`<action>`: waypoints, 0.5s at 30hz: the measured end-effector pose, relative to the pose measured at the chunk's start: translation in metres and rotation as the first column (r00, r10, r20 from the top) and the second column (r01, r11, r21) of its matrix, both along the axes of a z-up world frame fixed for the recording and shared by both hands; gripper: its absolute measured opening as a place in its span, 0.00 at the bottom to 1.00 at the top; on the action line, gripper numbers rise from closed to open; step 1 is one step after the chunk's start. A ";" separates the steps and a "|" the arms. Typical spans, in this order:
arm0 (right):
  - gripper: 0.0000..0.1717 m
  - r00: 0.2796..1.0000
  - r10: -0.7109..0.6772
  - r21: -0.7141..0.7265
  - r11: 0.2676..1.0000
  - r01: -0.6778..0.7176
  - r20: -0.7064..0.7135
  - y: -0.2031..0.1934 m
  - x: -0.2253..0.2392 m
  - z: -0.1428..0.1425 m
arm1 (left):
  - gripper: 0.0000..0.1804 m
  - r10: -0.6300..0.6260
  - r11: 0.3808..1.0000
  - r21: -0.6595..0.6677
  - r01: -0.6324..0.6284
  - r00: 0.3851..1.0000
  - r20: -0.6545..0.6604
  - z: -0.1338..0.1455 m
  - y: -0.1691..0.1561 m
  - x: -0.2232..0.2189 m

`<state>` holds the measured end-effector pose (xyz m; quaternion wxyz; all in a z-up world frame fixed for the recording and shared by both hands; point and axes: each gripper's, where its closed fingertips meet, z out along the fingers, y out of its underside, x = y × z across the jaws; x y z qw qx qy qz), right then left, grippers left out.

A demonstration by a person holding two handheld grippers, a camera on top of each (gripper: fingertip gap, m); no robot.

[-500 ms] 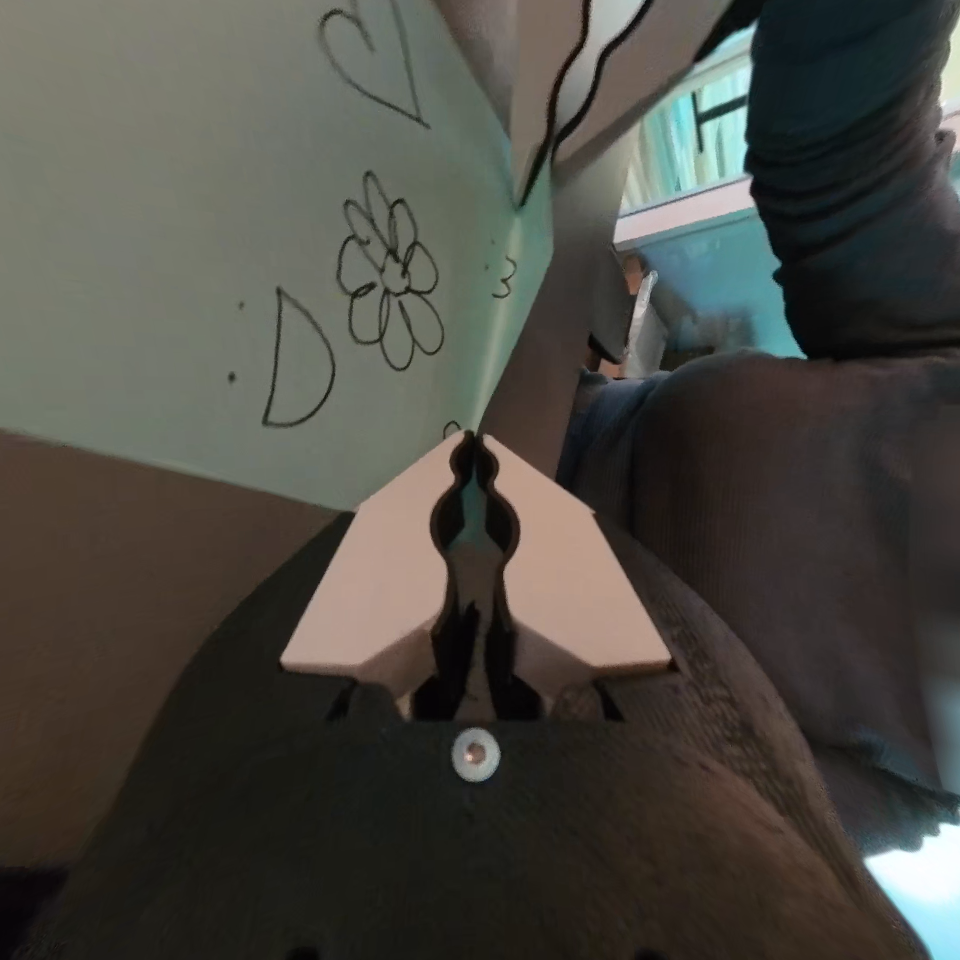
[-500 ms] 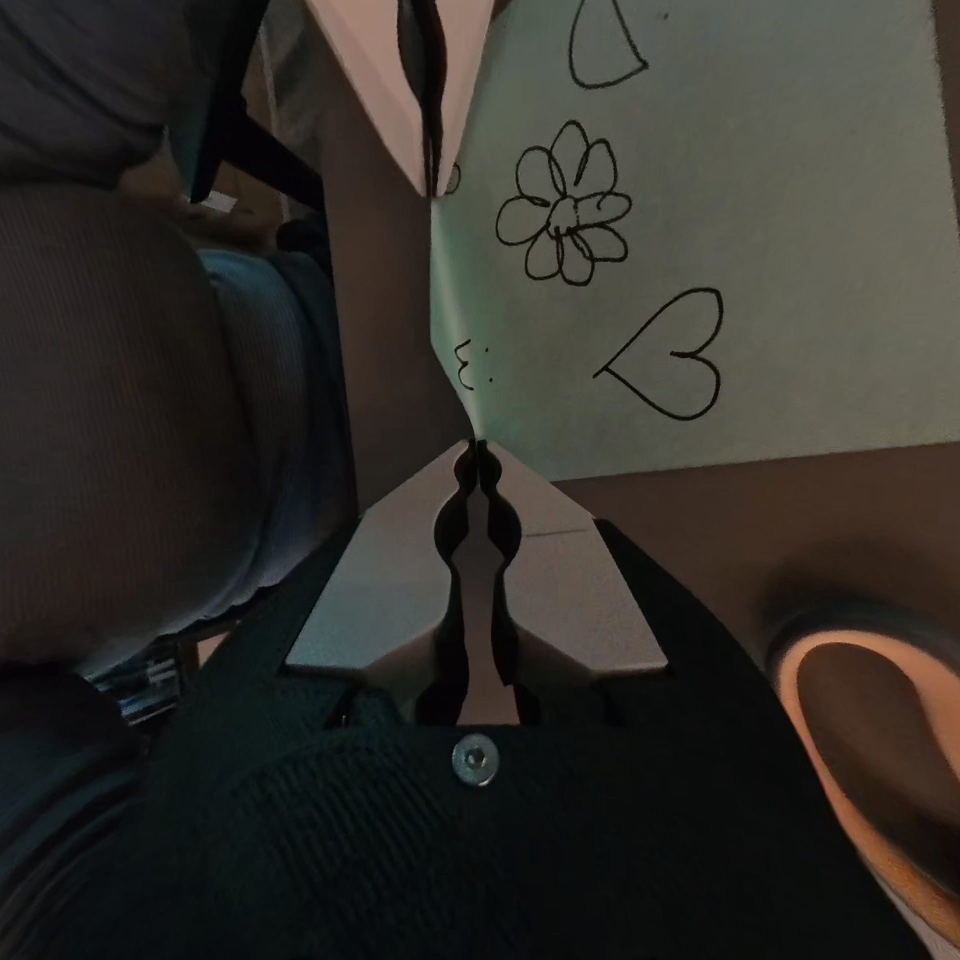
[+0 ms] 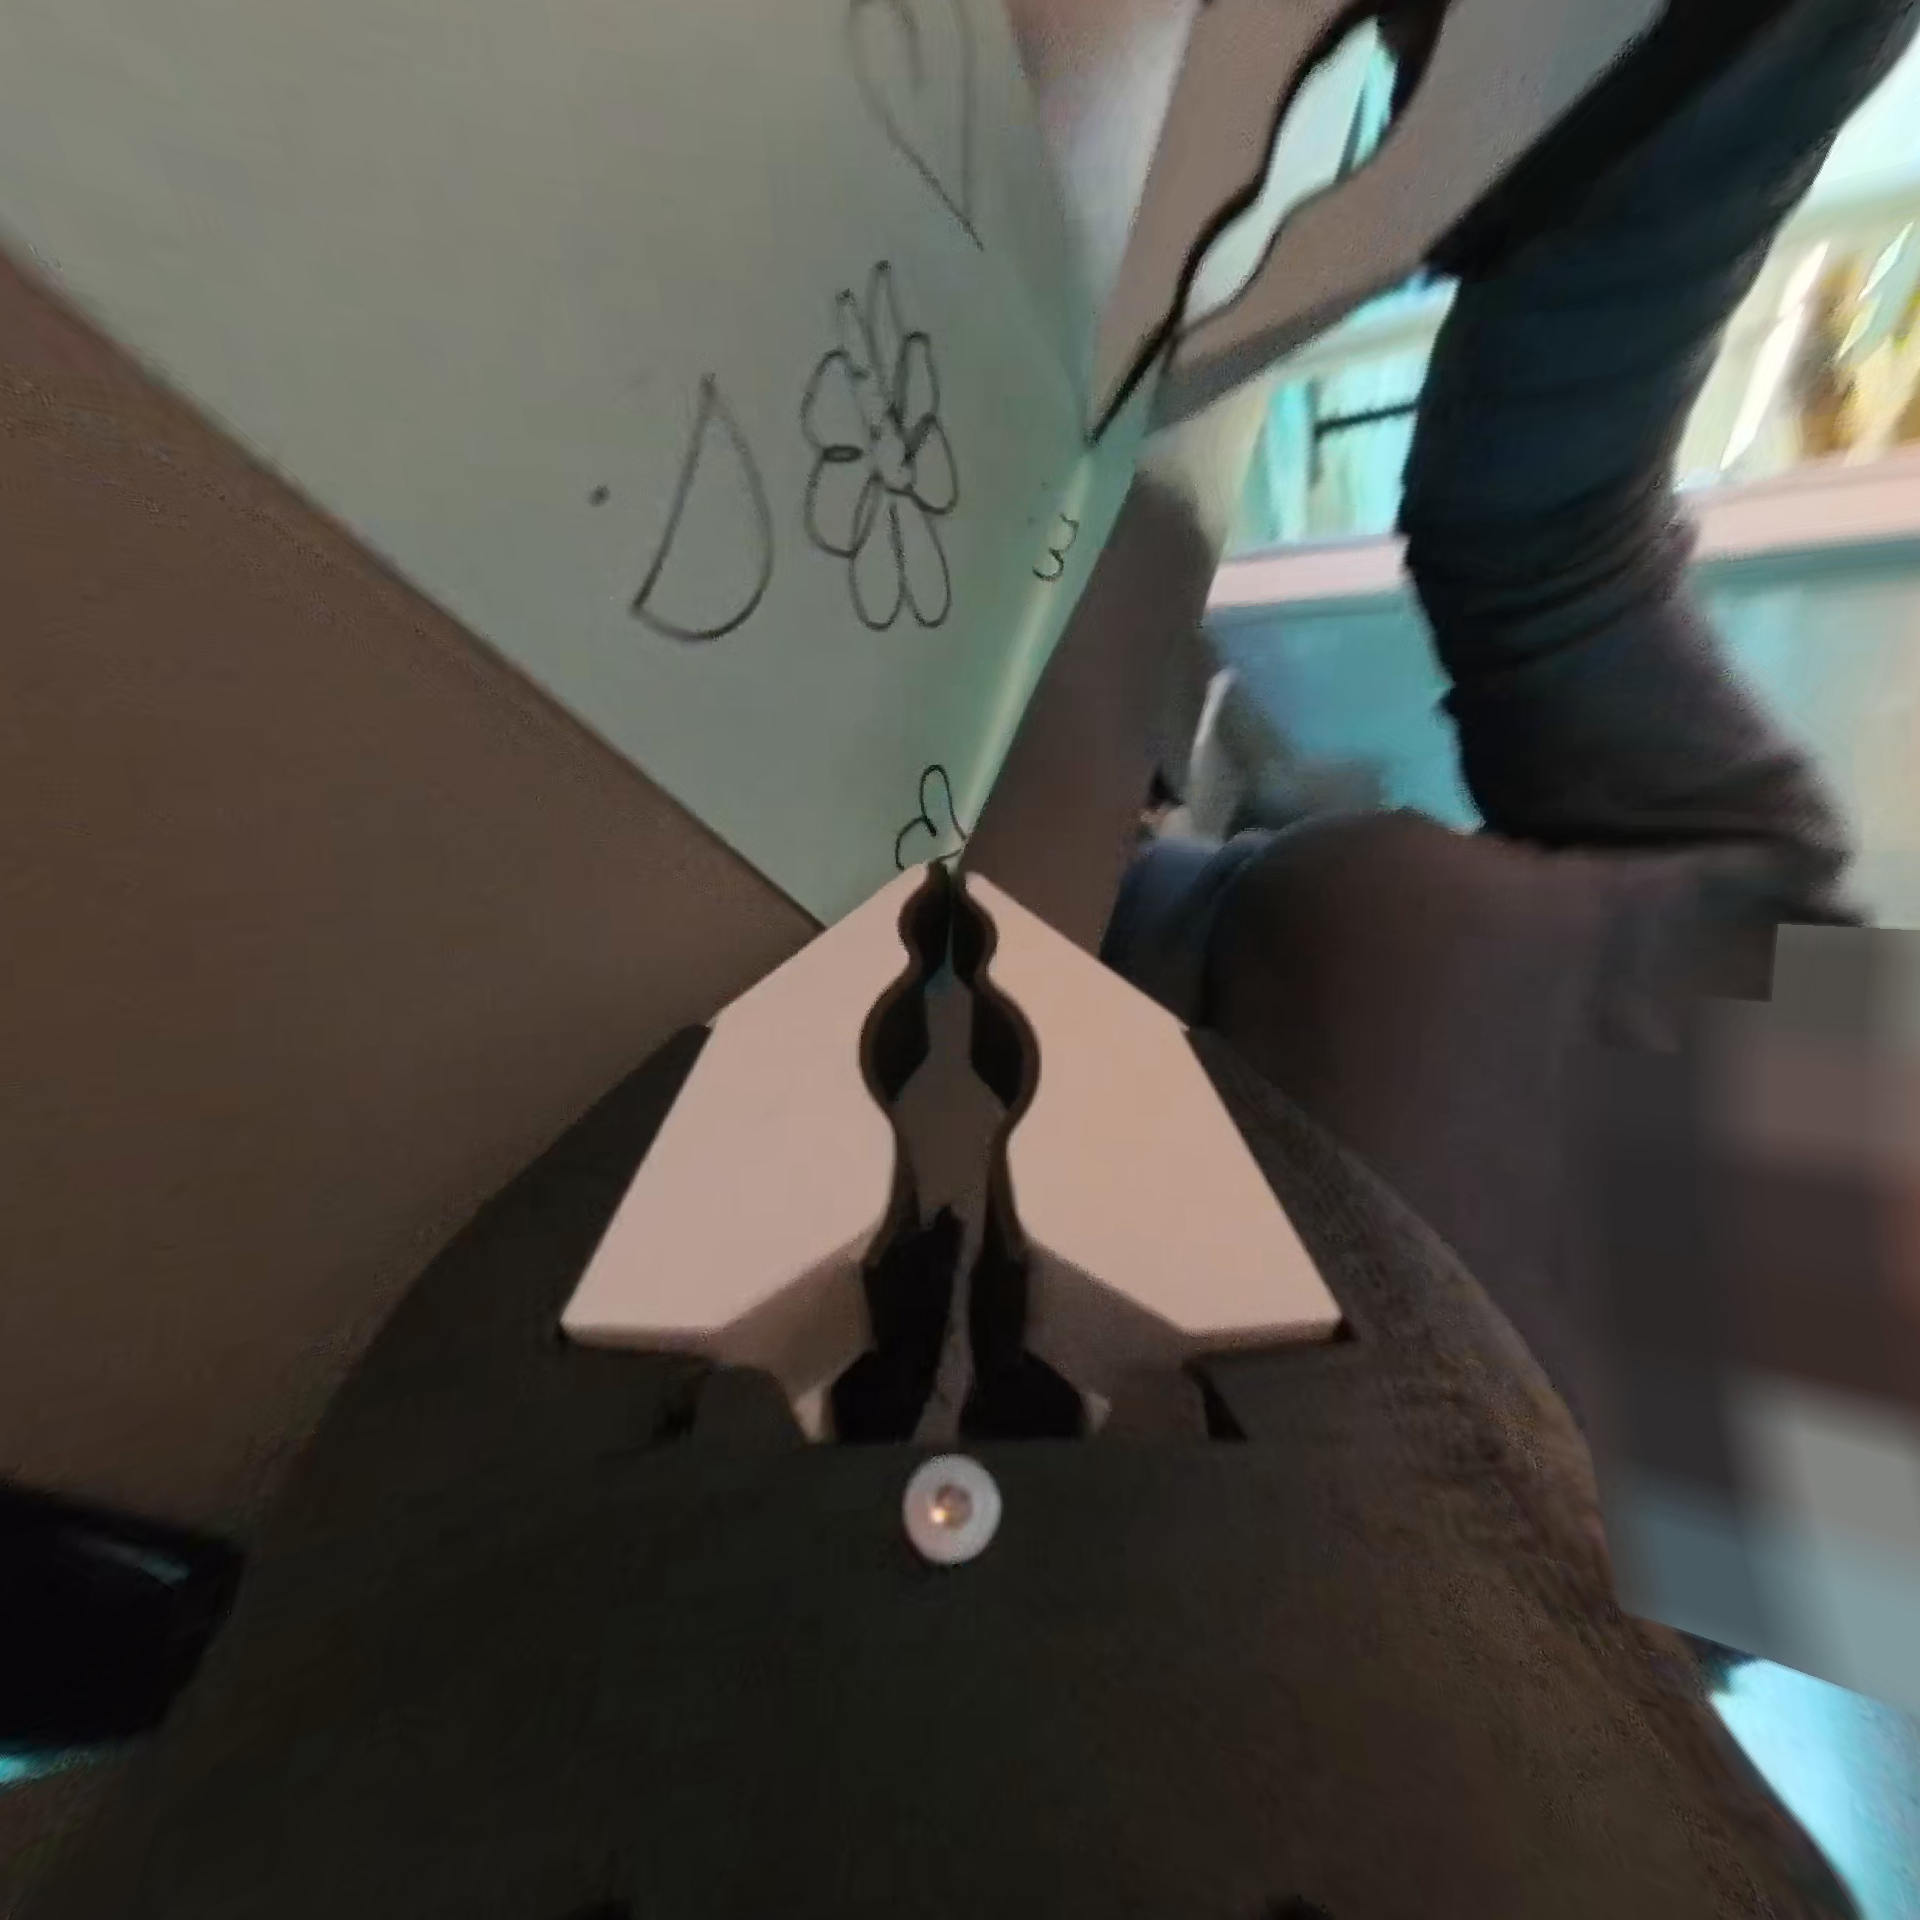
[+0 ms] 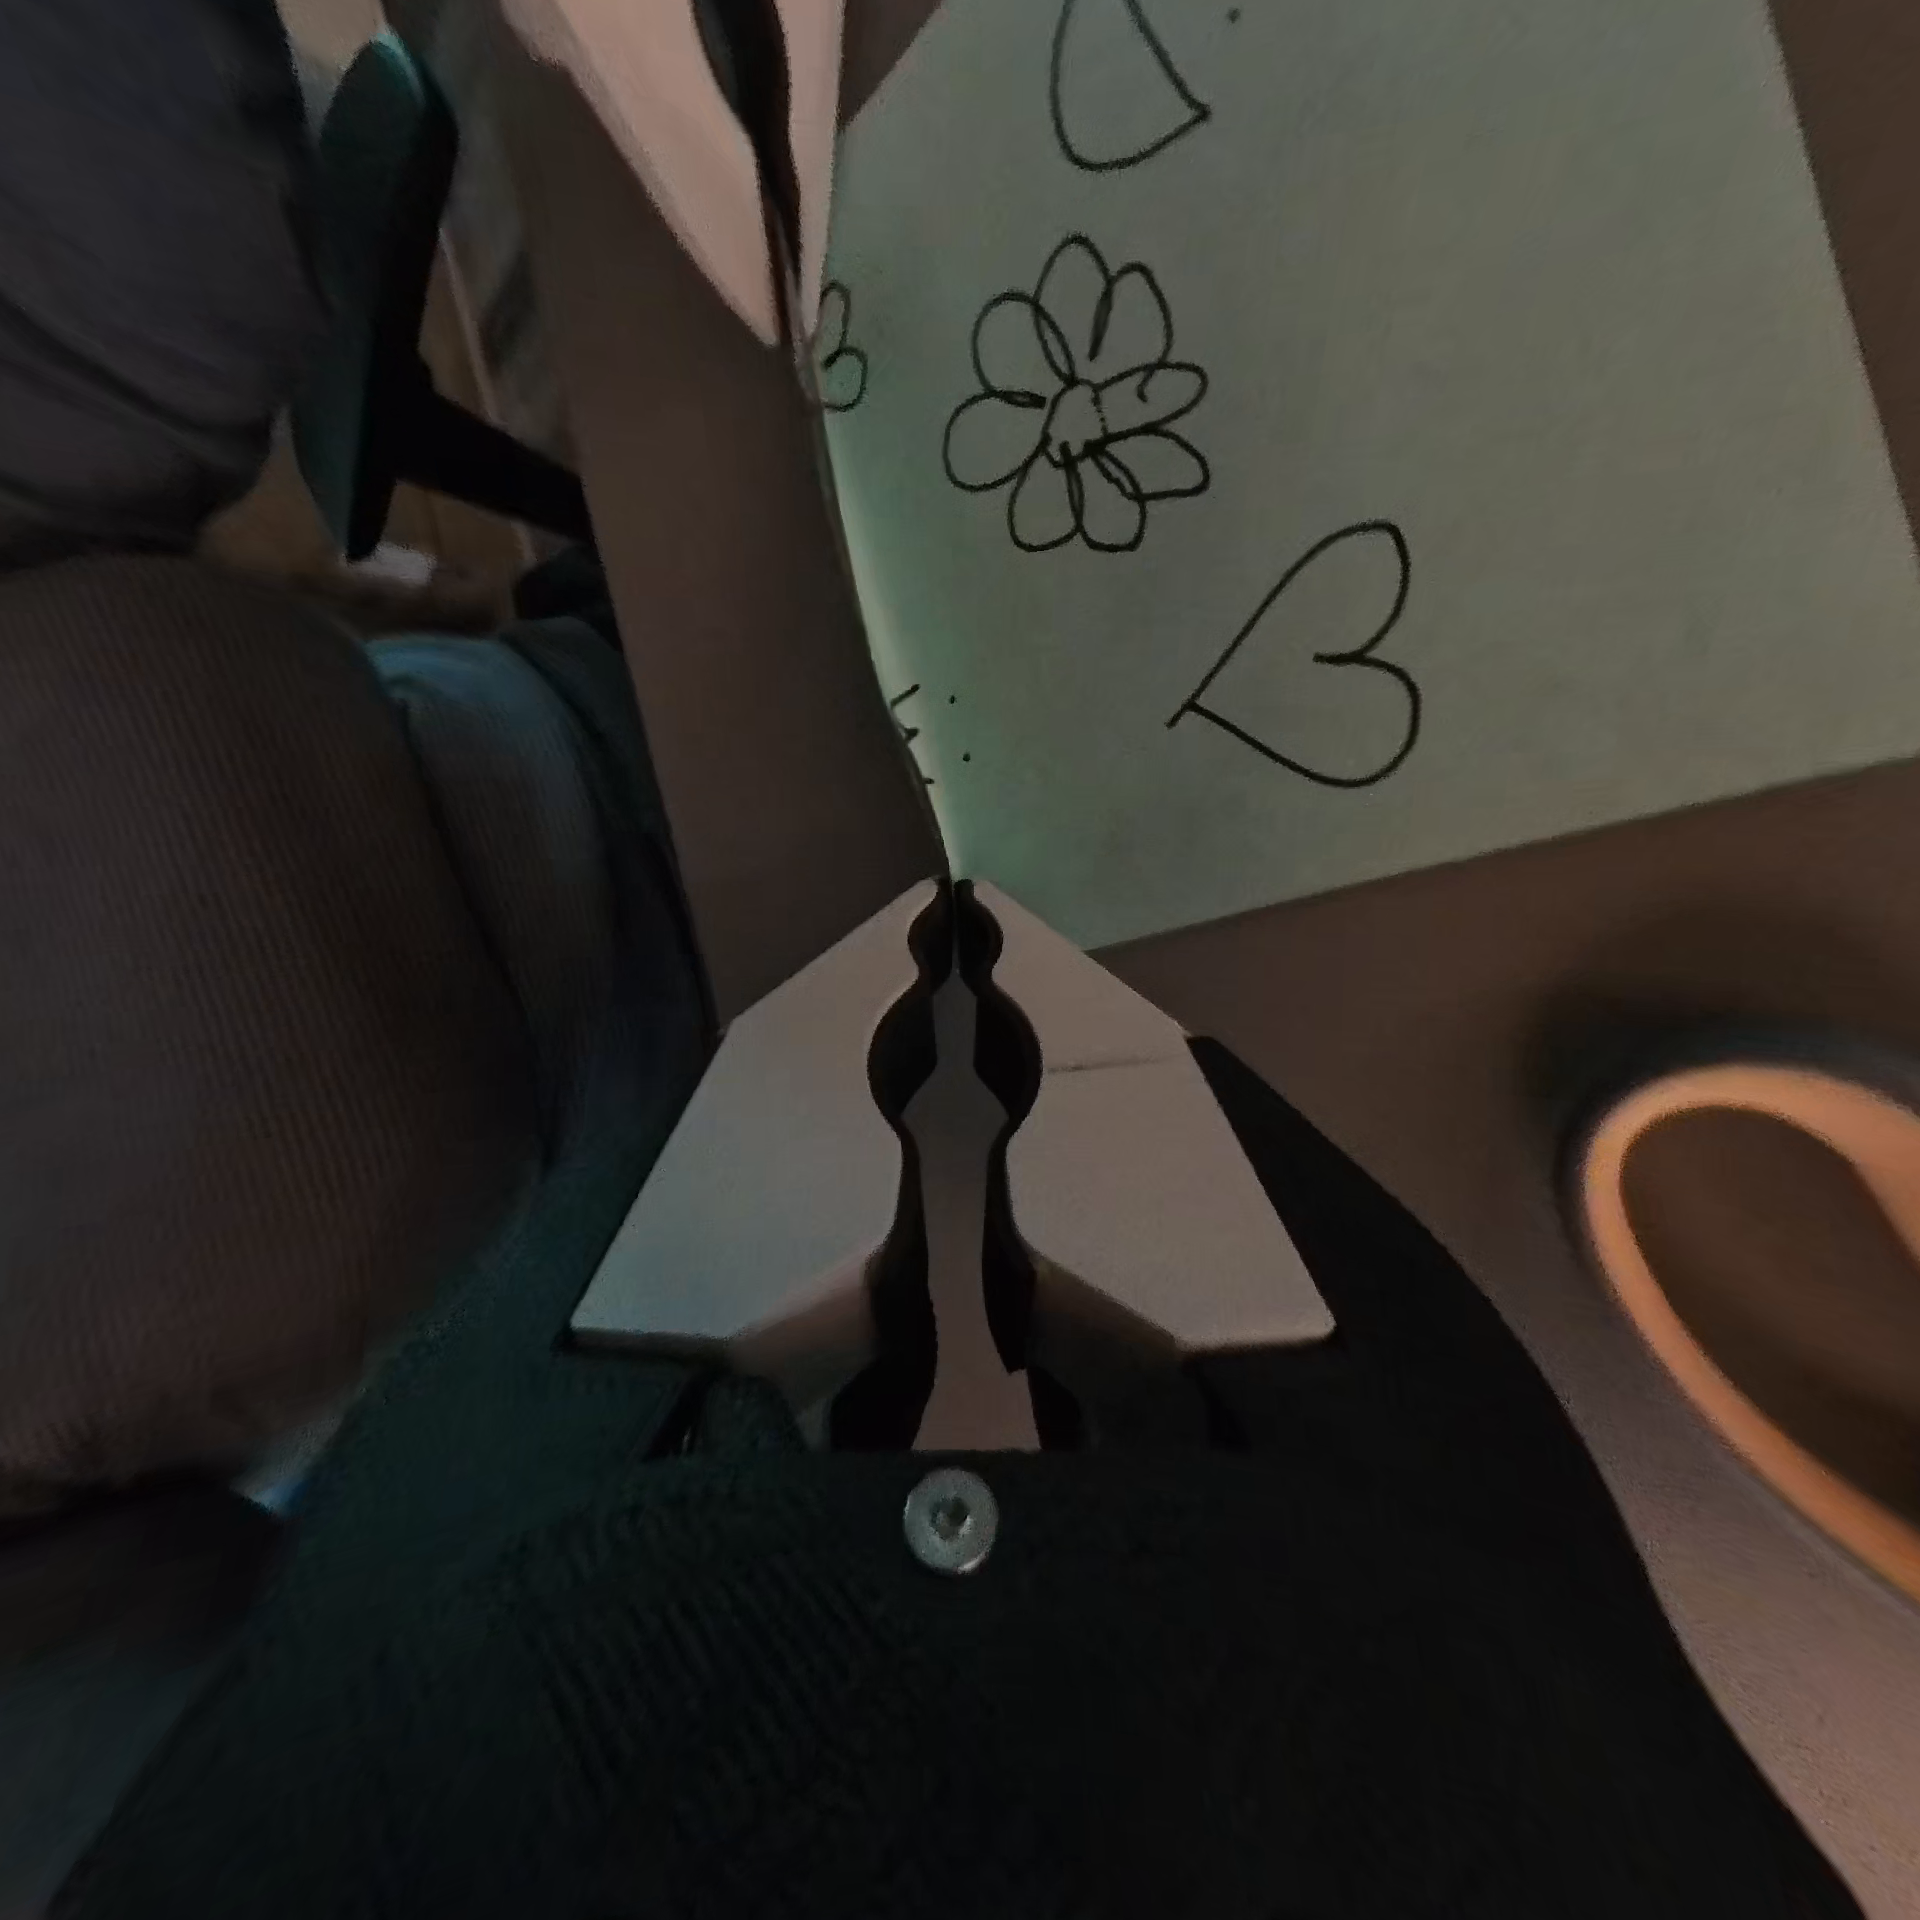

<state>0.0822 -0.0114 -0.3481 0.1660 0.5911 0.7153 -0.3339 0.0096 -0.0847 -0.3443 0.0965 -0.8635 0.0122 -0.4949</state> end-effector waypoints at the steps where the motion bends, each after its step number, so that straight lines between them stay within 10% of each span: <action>1: 0.00 0.999 -0.046 -0.014 0.999 0.046 0.018 0.003 -0.001 0.000 | 0.00 0.053 0.998 -0.043 -0.051 0.998 0.041 0.001 0.004 -0.001; 5: 0.00 0.984 -0.154 -0.040 0.987 0.158 0.089 0.008 -0.002 0.000 | 0.00 0.164 0.977 -0.150 -0.150 0.982 0.089 0.001 0.012 -0.005; 15: 0.00 0.962 -0.195 0.031 0.981 0.192 0.191 0.008 -0.005 -0.001 | 0.00 0.258 0.960 -0.009 -0.280 0.896 -0.360 -0.004 0.021 -0.016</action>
